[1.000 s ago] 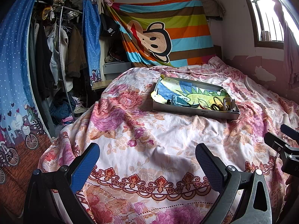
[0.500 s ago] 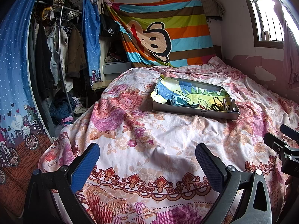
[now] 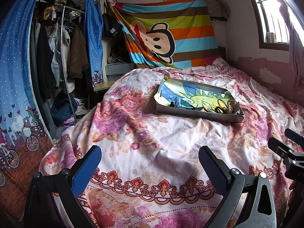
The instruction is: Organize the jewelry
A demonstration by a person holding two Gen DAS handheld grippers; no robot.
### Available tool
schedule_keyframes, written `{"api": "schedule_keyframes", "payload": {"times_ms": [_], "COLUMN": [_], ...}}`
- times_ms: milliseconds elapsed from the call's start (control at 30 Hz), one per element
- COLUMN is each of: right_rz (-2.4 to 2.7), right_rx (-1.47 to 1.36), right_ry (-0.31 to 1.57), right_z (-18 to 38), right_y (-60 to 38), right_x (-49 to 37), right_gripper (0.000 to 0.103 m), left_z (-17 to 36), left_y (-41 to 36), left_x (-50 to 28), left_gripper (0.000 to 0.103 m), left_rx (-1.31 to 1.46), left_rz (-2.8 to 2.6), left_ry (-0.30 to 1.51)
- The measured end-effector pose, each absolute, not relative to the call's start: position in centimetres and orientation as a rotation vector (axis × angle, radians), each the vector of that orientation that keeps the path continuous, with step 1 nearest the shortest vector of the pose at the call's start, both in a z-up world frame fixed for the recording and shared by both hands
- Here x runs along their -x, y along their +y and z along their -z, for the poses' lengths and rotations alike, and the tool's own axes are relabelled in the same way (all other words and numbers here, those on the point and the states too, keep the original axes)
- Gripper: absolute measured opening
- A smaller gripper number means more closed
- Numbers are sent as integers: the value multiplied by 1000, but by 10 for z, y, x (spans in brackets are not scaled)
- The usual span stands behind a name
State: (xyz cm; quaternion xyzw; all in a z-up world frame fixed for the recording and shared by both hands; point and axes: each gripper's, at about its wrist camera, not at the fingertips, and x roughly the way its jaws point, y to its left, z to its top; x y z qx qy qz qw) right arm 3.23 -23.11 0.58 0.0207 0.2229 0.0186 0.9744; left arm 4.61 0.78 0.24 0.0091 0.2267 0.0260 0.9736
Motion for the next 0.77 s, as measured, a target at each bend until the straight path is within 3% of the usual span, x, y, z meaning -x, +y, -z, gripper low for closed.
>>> {"api": "schedule_keyframes", "payload": {"times_ms": [767], "right_rz": [-37], "right_rx": [-42], "right_ry": [451], "right_z": [-6], "right_y": [-231], "right_x": [-32], "right_gripper": [101], "left_z": [-6], "left_y": [7], "left_x": [-43], "left_gripper": [103], "left_rx": [-46], "left_rz": [-66], "left_ry": [425]}}
